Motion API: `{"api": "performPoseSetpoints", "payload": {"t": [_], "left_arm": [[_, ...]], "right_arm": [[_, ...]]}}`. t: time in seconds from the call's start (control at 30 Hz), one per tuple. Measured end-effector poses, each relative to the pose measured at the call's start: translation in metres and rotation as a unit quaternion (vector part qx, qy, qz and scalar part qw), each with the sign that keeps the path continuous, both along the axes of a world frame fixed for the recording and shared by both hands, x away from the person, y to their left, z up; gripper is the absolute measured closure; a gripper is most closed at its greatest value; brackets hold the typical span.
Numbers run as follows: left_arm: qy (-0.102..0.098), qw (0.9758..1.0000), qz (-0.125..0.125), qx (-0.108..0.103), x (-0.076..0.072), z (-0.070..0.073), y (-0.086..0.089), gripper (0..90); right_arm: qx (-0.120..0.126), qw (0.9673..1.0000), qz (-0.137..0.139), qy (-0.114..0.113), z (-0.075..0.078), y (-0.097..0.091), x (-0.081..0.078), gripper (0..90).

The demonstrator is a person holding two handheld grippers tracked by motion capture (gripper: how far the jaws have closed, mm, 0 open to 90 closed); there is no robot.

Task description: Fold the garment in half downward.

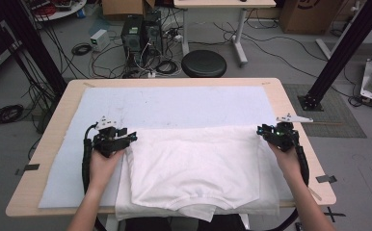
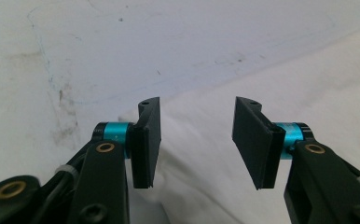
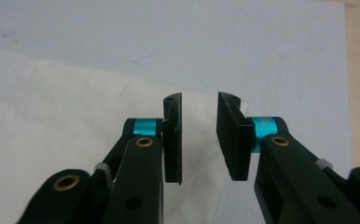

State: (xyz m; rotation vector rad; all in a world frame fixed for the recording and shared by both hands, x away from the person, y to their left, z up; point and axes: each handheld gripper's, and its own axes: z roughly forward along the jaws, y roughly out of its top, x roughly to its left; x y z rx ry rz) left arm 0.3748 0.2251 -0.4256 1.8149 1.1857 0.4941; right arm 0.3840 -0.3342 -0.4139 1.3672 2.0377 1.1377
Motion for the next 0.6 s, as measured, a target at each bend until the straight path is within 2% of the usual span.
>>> {"api": "performPoseSetpoints", "payload": {"t": [0.03, 0.07, 0.17, 0.23, 0.3, 0.4, 0.5, 0.53, 0.57, 0.6], "left_arm": [[0.001, 1.0000, 0.005, 0.004, 0.004, -0.001, -0.001, 51.6], [0.000, 0.9998, 0.009, 0.016, 0.010, -0.001, 0.000, 51.5], [0.013, 0.9996, 0.022, 0.013, 0.024, -0.004, 0.003, 48.6], [0.033, 0.9987, 0.036, 0.015, 0.032, -0.008, 0.006, 45.2], [0.048, 0.9979, 0.040, 0.016, 0.036, -0.013, 0.008, 44.7], [0.076, 0.9963, 0.039, 0.012, 0.038, -0.022, 0.010, 44.6], [0.068, 0.9968, 0.040, 0.013, 0.036, -0.023, 0.010, 45.8], [0.068, 0.9969, 0.037, 0.013, 0.035, -0.023, 0.010, 49.0], [0.072, 0.9971, 0.024, 0.005, 0.034, -0.023, 0.010, 57.9], [0.070, 0.9972, 0.025, 0.006, 0.032, -0.024, 0.008, 68.0]], "right_arm": [[-0.004, 1.0000, -0.007, 0.001, -0.002, 0.000, 0.008, 65.7], [-0.010, 0.9999, -0.011, -0.001, -0.003, -0.001, 0.012, 62.8], [-0.002, 0.9995, -0.030, 0.004, -0.007, -0.002, 0.027, 51.3], [0.004, 0.9992, -0.039, 0.004, -0.009, -0.004, 0.035, 46.8], [0.007, 0.9986, -0.048, 0.020, -0.012, -0.006, 0.042, 44.2], [0.004, 0.9976, -0.050, 0.047, -0.019, -0.006, 0.053, 44.1], [0.007, 0.9963, -0.038, 0.077, -0.028, -0.004, 0.060, 44.7], [0.006, 0.9959, -0.030, 0.085, -0.031, -0.003, 0.061, 46.3], [-0.004, 0.9960, -0.029, 0.084, -0.033, -0.001, 0.061, 50.4], [-0.021, 0.9962, -0.031, 0.079, -0.032, 0.001, 0.059, 59.5]]}}
